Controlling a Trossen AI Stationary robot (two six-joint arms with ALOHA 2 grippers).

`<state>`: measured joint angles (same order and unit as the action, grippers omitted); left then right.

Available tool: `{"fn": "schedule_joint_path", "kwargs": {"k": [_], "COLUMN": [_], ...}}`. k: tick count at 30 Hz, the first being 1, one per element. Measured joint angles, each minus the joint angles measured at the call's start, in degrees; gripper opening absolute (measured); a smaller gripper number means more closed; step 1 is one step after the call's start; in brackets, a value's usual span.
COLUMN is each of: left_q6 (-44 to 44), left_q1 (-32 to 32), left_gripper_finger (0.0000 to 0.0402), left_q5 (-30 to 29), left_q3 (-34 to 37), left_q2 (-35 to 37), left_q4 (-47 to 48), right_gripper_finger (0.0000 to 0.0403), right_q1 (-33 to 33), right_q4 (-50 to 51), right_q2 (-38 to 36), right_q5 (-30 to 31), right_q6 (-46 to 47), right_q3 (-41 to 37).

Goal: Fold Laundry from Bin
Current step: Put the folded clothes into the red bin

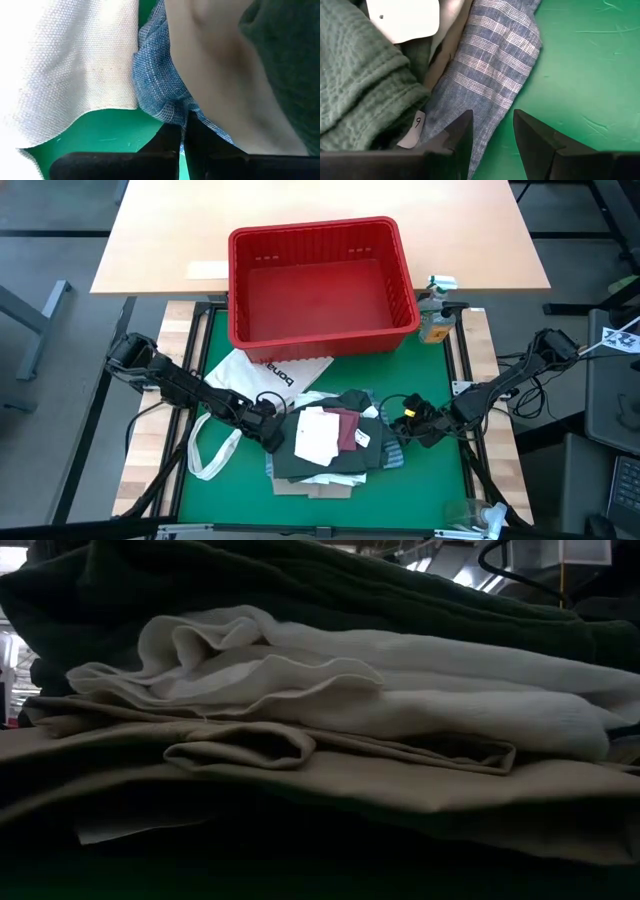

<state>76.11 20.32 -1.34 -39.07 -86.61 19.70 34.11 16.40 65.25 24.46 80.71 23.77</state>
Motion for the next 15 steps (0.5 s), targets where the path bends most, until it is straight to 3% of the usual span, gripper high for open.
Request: {"fn": "schedule_joint_path", "kwargs": {"k": [8,15], "left_q6": [-0.01,-0.01], "left_q1": [-0.02,-0.02], "left_gripper_finger": [0.0003,0.0003], "left_q5": [-0.02,-0.02], "left_q3": [-0.04,-0.04], "left_q2": [0.00,0.02], "left_q4": [0.00,0.00], "right_gripper_finger": [0.0144,0.0203], "right_q1": [0.00,0.00], "right_q4": [0.02,0.13], "right_q2": [0.00,0.00], "right_q5": [0.29,4.06], "right_q6": [0.02,1.42], "right_q3": [0.00,0.00]}}
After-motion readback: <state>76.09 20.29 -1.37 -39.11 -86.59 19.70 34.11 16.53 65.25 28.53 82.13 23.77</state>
